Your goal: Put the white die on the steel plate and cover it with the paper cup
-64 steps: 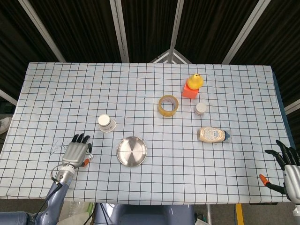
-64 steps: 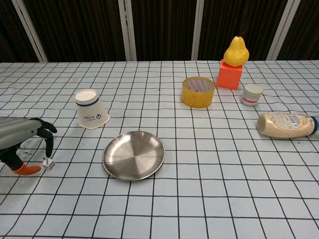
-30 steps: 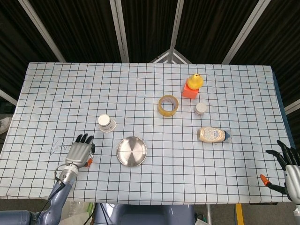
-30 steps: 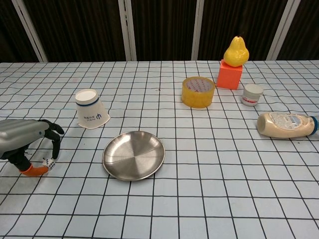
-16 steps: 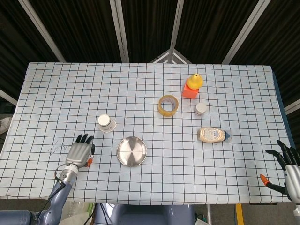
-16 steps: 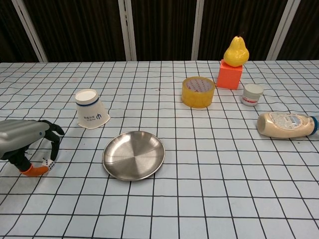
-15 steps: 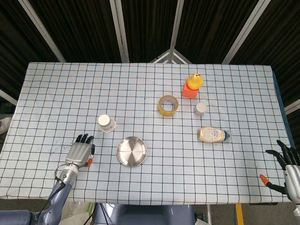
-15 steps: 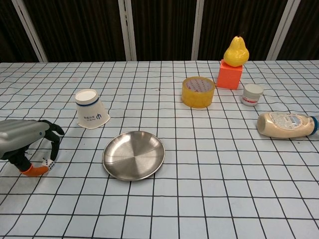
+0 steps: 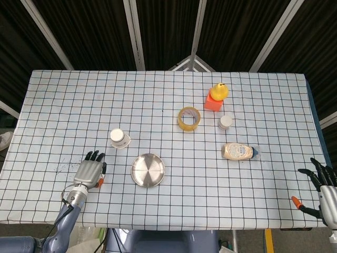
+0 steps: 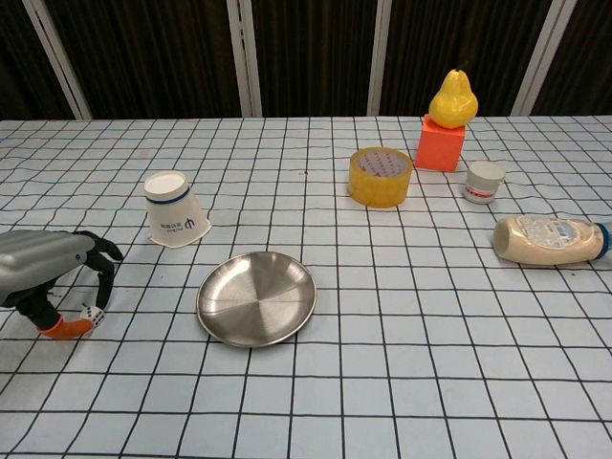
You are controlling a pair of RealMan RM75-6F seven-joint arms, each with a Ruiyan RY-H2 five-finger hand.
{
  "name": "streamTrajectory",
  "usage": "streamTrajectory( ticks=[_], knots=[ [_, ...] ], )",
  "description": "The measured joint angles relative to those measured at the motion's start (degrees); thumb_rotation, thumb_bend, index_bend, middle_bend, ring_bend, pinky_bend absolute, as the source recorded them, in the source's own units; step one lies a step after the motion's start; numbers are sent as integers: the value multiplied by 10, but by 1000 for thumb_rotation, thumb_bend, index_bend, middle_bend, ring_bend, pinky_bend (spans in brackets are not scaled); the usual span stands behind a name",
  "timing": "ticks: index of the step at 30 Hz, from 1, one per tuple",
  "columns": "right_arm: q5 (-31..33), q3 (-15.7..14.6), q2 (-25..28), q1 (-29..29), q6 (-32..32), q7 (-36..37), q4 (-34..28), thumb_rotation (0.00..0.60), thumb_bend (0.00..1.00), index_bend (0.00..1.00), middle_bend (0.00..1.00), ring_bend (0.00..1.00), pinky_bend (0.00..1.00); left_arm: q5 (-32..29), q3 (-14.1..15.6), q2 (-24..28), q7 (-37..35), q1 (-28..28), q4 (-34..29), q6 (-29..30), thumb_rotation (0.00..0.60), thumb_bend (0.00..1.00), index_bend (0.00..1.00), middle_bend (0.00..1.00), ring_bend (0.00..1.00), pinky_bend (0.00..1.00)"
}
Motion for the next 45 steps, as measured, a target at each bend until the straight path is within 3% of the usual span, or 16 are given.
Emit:
streamTrajectory(
  ticks=[8,15,22,33,45],
  knots=[
    [-1,0,0,1,0,-2,0,600,234,256,51,86,0,19,-10,7,-35,2,-17,-5,600,500,530,119,0,0],
    [-2,0,1,0,1,-2,-2,600,235,256,51,86,0,25,-35,28,-90,-3,-88,-30,600,500,533,125,0,0],
    [-2,1,4,-2,6,3,-3,600,234,256,51,85,0,-2,-61,23,-83,-35,-122,-49,600,500,537,134,0,0],
    [-1,1,7,-4,8,15,1,600,235,256,51,86,0,-60,-96,-66,-4,-98,-64,-23,600,500,538,134,0,0],
    [2,0,7,-4,4,17,5,600,234,256,51,86,0,-106,-112,-142,26,-140,22,-14,600,500,539,142,0,0]
  ],
)
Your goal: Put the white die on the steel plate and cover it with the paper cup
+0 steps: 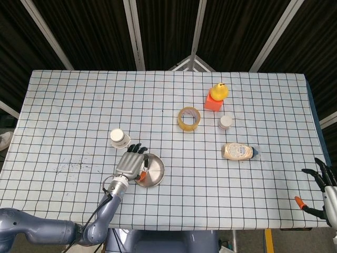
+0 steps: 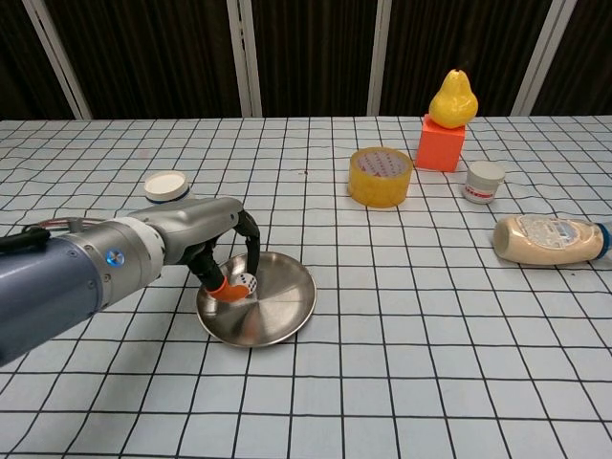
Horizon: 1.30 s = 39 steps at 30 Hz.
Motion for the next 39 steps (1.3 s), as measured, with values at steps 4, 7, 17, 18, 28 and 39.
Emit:
streamTrajectory(
  ticks=[4,7,17,18,28,39],
  knots=[
    [1,0,-1,1,-2,0,1,600,235,256,51,85,0,-3,1,-11,-1,-6,17,-3,600,492,484,126,0,0],
    [2,1,-2,1,-2,1,2,600,235,256,51,85,0,-6,2,-14,2,-9,21,0,600,467,379,114,0,0],
    [0,-1,-2,2,-6,-1,0,600,234,256,51,86,0,-6,3,-1,11,-11,3,14,600,422,283,74,0,0],
    [1,-1,-2,2,-6,-2,0,600,234,256,51,86,0,-6,4,1,12,-12,1,16,600,414,276,67,0,0],
    [4,1,0,1,-4,-2,-2,600,234,256,51,86,0,2,-1,30,8,-10,-49,22,600,349,228,44,0,0],
    [-10,-3,4,-2,5,-8,-15,600,234,256,51,86,0,51,-42,175,18,8,-213,102,600,342,245,1,0,0]
  ],
)
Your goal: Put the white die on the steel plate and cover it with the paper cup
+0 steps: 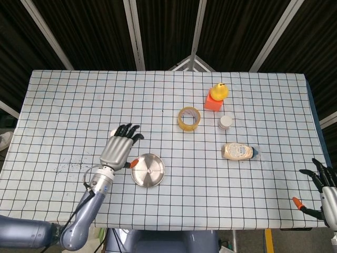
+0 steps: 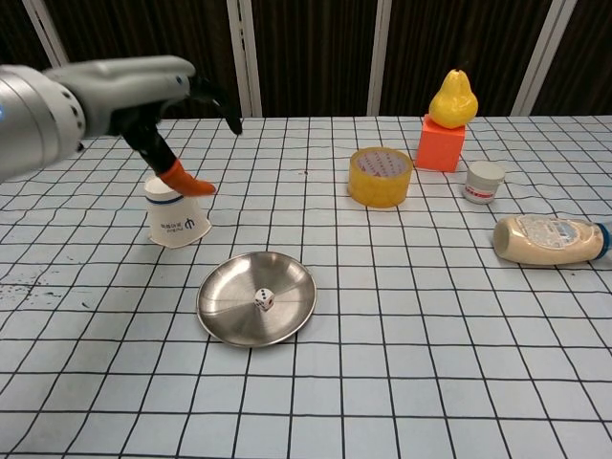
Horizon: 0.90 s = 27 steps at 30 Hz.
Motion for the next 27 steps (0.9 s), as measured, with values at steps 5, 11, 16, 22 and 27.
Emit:
streamTrajectory(
  ticks=[5,11,16,22,27],
  knots=[
    [-2,0,2,-1,3,3,-3,600,234,256,51,85,0,-12,-26,57,23,9,-40,48,600,320,70,0,0,0],
    [-2,-1,4,-1,1,7,-5,600,234,256,51,86,0,-29,-33,113,67,22,-49,100,600,312,11,0,0,0],
    [-3,-3,2,0,-4,5,-5,600,234,256,51,86,0,-63,-37,126,54,37,-35,105,600,312,5,0,0,0],
    [4,-3,-2,5,-16,-3,-3,600,234,256,51,86,0,-100,-42,121,29,36,13,75,600,312,81,0,0,0],
    [9,-3,-6,7,-22,-6,0,600,235,256,51,86,0,-101,-41,94,14,25,64,58,600,312,148,4,0,0]
  ],
)
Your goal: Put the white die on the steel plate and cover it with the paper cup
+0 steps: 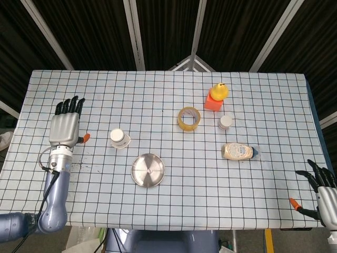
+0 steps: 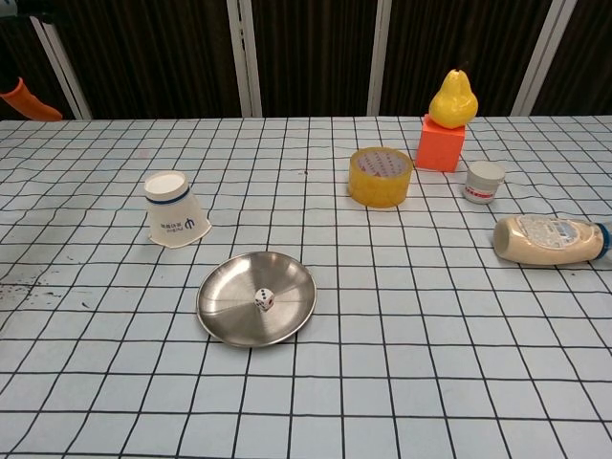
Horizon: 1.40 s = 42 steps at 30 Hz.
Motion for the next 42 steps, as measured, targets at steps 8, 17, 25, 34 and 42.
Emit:
streamTrajectory(
  ticks=[8,17,25,34,42],
  knots=[
    [13,0,-6,5,-16,-4,9,600,234,256,51,85,0,-10,1,-57,-8,-22,83,-14,600,312,195,65,0,0],
    [17,0,-11,9,-24,-10,13,600,234,256,51,86,0,-4,7,-112,-6,-49,155,-27,600,312,265,140,0,0],
    [16,0,-14,12,-27,-14,14,600,235,256,51,86,0,4,7,-129,-4,-54,167,-16,600,312,287,171,0,0],
    [12,-1,-14,12,-25,-16,9,600,234,256,51,85,0,-13,5,-119,10,-51,138,-15,600,312,308,185,0,0],
    [10,-1,-11,12,-24,-16,5,600,235,256,51,86,0,-24,20,-122,24,-50,127,-24,600,312,334,186,0,0]
  ],
)
